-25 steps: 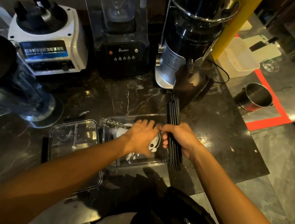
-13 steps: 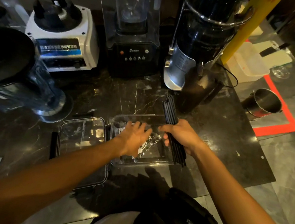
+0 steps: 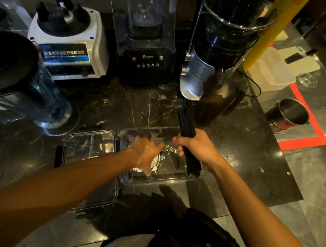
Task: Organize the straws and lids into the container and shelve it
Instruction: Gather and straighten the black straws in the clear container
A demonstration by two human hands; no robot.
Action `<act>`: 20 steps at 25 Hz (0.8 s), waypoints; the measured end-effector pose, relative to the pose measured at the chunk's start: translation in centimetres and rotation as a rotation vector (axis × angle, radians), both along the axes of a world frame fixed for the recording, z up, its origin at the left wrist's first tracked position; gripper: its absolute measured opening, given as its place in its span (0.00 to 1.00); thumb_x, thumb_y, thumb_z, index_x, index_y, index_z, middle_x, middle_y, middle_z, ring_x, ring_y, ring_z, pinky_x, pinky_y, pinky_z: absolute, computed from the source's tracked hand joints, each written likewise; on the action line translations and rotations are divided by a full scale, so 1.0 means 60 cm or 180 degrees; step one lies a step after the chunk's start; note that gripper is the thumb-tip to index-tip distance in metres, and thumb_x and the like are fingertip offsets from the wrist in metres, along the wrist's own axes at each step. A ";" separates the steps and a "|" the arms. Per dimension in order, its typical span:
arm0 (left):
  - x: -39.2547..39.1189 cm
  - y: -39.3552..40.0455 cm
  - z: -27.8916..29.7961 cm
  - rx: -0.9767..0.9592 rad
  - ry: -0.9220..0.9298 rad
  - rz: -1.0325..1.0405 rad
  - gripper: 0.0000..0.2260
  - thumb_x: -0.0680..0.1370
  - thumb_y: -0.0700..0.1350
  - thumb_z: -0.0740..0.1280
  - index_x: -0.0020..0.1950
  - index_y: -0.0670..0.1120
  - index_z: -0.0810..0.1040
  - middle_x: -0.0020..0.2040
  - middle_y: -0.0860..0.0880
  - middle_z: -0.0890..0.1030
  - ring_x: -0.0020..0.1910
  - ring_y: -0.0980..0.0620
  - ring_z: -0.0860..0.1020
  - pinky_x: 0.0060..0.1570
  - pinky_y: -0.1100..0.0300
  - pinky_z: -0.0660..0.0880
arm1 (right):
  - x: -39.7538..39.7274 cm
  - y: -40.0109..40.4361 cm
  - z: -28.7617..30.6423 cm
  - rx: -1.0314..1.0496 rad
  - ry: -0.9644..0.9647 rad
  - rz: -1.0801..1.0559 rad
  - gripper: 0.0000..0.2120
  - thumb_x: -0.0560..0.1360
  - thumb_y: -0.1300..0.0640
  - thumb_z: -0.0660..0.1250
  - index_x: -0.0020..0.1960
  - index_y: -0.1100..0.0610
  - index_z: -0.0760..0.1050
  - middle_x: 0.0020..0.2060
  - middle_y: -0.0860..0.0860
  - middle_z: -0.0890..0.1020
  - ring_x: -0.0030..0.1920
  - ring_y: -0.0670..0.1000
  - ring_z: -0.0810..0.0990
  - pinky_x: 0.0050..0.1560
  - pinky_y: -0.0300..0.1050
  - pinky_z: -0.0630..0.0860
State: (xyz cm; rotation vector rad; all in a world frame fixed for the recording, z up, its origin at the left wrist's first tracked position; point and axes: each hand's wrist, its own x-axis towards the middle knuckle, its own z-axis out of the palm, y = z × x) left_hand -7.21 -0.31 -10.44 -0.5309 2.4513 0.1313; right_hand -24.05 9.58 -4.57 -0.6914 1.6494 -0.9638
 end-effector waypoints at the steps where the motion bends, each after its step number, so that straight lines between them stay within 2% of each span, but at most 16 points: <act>1: 0.002 -0.001 0.001 0.0026 0.0033 -0.0013 0.51 0.63 0.61 0.80 0.77 0.46 0.58 0.70 0.38 0.70 0.59 0.38 0.79 0.50 0.47 0.77 | -0.002 0.002 -0.002 0.0001 -0.0017 -0.0006 0.06 0.77 0.63 0.74 0.48 0.60 0.77 0.32 0.55 0.79 0.31 0.52 0.78 0.37 0.44 0.79; 3: 0.005 -0.001 0.005 -0.0032 0.0058 -0.0121 0.52 0.62 0.64 0.79 0.77 0.45 0.59 0.69 0.38 0.70 0.55 0.40 0.80 0.42 0.52 0.75 | -0.003 0.004 -0.004 -0.0006 -0.0048 -0.0015 0.05 0.77 0.63 0.74 0.47 0.60 0.77 0.32 0.55 0.80 0.31 0.52 0.78 0.38 0.45 0.79; 4: 0.004 -0.001 0.005 -0.0067 0.0054 -0.0162 0.52 0.62 0.64 0.79 0.77 0.45 0.58 0.69 0.38 0.70 0.55 0.40 0.80 0.41 0.53 0.74 | -0.003 0.004 -0.004 -0.0008 -0.0057 -0.0014 0.06 0.77 0.63 0.74 0.47 0.60 0.77 0.32 0.55 0.80 0.31 0.52 0.78 0.39 0.45 0.79; 7: 0.006 -0.001 0.003 0.0082 0.0117 -0.0049 0.52 0.62 0.65 0.79 0.77 0.47 0.58 0.71 0.37 0.69 0.62 0.38 0.77 0.52 0.47 0.77 | 0.003 0.003 0.000 -0.0013 -0.0067 -0.0033 0.06 0.77 0.64 0.74 0.49 0.61 0.76 0.33 0.56 0.79 0.31 0.52 0.78 0.38 0.46 0.78; 11: 0.020 -0.004 0.012 0.0364 0.0256 0.0107 0.53 0.62 0.73 0.74 0.78 0.49 0.59 0.74 0.38 0.68 0.69 0.37 0.71 0.64 0.40 0.72 | 0.009 0.000 0.003 -0.0011 -0.0075 -0.0056 0.06 0.78 0.65 0.73 0.50 0.62 0.75 0.33 0.57 0.77 0.29 0.50 0.76 0.34 0.41 0.77; 13: 0.027 -0.010 0.020 0.0560 0.0261 0.0189 0.53 0.64 0.75 0.71 0.80 0.51 0.57 0.76 0.39 0.65 0.72 0.36 0.68 0.68 0.37 0.67 | 0.011 -0.001 0.002 -0.0024 -0.0025 -0.0017 0.06 0.78 0.65 0.73 0.50 0.62 0.76 0.33 0.57 0.77 0.29 0.50 0.76 0.33 0.41 0.77; 15: 0.034 -0.021 0.029 0.0999 0.0249 0.0374 0.53 0.65 0.75 0.71 0.82 0.54 0.53 0.75 0.40 0.63 0.73 0.36 0.67 0.69 0.39 0.67 | 0.010 -0.002 0.001 -0.0020 0.0040 0.0021 0.06 0.77 0.64 0.73 0.49 0.62 0.76 0.33 0.57 0.77 0.29 0.50 0.76 0.33 0.41 0.77; 18: 0.044 -0.039 0.039 0.1571 0.0227 0.0446 0.49 0.71 0.69 0.72 0.82 0.57 0.49 0.72 0.44 0.63 0.69 0.42 0.69 0.65 0.47 0.72 | 0.012 -0.005 -0.001 -0.0030 0.0033 0.0027 0.06 0.77 0.65 0.73 0.47 0.62 0.76 0.31 0.56 0.77 0.28 0.49 0.76 0.32 0.40 0.77; 20: 0.043 -0.047 0.045 0.1918 0.0209 0.0520 0.44 0.73 0.59 0.76 0.81 0.54 0.55 0.69 0.48 0.66 0.67 0.46 0.70 0.62 0.53 0.74 | 0.011 -0.006 -0.004 -0.0023 0.0029 0.0010 0.06 0.77 0.65 0.73 0.47 0.61 0.76 0.31 0.56 0.77 0.27 0.49 0.76 0.32 0.40 0.77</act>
